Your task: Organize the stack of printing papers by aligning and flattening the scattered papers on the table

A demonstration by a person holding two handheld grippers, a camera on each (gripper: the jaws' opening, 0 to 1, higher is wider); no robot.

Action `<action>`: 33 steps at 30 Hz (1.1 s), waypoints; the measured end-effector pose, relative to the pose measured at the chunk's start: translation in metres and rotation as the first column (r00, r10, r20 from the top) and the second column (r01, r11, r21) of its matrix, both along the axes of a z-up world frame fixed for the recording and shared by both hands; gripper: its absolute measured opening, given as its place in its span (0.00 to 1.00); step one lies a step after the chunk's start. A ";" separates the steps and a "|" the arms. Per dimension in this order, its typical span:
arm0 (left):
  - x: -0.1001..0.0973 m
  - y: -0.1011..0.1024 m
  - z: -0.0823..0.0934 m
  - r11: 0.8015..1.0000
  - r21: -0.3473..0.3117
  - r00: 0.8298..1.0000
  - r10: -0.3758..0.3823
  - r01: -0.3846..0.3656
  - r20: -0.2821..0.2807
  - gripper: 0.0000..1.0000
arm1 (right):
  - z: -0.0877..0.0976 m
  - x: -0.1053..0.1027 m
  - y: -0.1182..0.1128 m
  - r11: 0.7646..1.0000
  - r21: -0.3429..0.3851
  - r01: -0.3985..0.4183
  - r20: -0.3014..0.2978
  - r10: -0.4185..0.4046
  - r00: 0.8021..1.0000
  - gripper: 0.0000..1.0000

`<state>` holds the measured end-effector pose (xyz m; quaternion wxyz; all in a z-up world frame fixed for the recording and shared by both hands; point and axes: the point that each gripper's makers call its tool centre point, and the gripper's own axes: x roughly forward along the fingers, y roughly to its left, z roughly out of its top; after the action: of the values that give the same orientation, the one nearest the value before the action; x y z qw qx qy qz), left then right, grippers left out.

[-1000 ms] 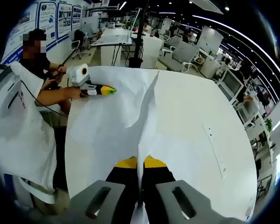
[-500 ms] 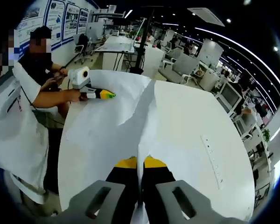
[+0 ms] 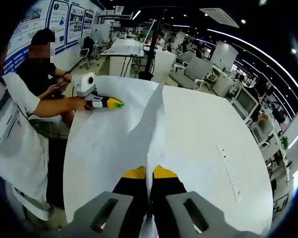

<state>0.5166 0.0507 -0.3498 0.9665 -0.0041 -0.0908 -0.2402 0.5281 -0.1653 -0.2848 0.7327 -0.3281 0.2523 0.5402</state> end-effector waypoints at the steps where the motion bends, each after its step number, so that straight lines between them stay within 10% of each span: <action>1: 0.000 0.000 0.000 1.000 0.000 1.000 0.000 0.000 0.000 0.06 | 0.000 -0.001 0.001 1.000 -0.001 0.009 -0.003 -0.009 1.000 0.00; 33: -0.003 -0.005 -0.004 1.000 0.028 1.000 0.001 -0.001 -0.012 0.06 | -0.002 -0.001 -0.006 1.000 -0.016 0.015 -0.005 -0.015 1.000 0.00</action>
<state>0.5139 0.0462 -0.3538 0.9671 0.0082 -0.0815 -0.2409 0.5269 -0.1714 -0.2865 0.7335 -0.3307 0.2611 0.5333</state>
